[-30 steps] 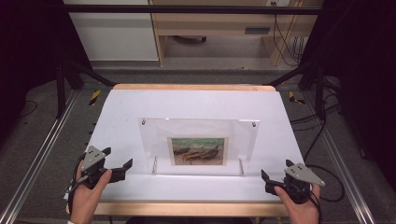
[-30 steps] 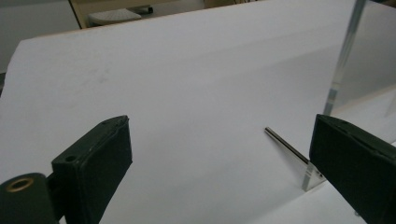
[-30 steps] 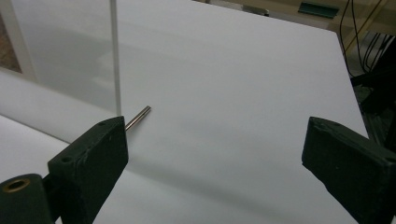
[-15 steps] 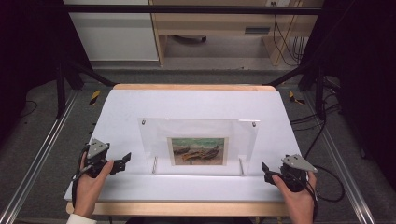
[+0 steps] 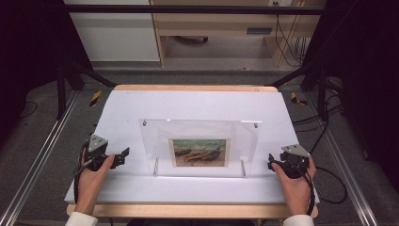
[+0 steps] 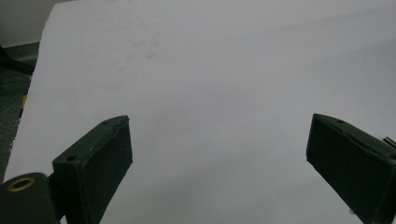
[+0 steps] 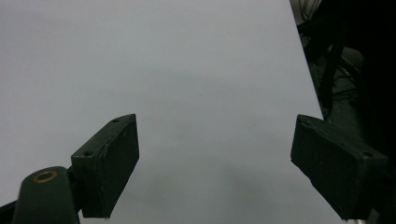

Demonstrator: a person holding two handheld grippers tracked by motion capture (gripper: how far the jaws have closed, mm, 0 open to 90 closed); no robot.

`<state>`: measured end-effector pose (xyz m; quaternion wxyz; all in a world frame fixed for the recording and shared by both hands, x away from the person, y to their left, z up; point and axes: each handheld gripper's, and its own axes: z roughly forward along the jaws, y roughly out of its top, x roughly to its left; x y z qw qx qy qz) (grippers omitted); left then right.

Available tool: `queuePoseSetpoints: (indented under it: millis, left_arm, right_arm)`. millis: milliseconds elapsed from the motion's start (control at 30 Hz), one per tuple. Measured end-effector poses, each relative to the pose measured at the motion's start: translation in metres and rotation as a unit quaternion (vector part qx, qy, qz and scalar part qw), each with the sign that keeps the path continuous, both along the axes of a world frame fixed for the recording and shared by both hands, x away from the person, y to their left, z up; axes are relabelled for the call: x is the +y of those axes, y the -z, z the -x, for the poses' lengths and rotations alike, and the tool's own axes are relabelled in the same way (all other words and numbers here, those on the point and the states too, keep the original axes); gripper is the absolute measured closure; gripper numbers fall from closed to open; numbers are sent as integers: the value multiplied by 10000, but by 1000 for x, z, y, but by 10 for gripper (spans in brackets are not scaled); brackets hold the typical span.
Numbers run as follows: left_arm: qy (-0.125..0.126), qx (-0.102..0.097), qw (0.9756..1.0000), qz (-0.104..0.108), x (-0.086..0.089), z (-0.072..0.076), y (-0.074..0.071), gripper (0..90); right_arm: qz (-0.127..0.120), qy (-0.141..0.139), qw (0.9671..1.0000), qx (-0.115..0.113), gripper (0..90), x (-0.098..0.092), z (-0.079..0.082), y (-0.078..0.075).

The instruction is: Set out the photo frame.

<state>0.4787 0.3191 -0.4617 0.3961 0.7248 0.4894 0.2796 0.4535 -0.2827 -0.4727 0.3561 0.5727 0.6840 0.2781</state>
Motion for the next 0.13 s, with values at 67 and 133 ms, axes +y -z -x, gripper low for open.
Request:
queuePoseSetpoints:
  millis: [67, 133]
  left_arm:
    - [41, 8, 10000, 19, -2, 0, 0, 65]
    - [71, 14, 10000, 24, -3, 0, 0, 65]
  right_arm:
    - [-172, -92, 9998, -74, 161, 0, 0, -1]
    - [-378, -153, 9991, -98, 162, 1, 0, -2]
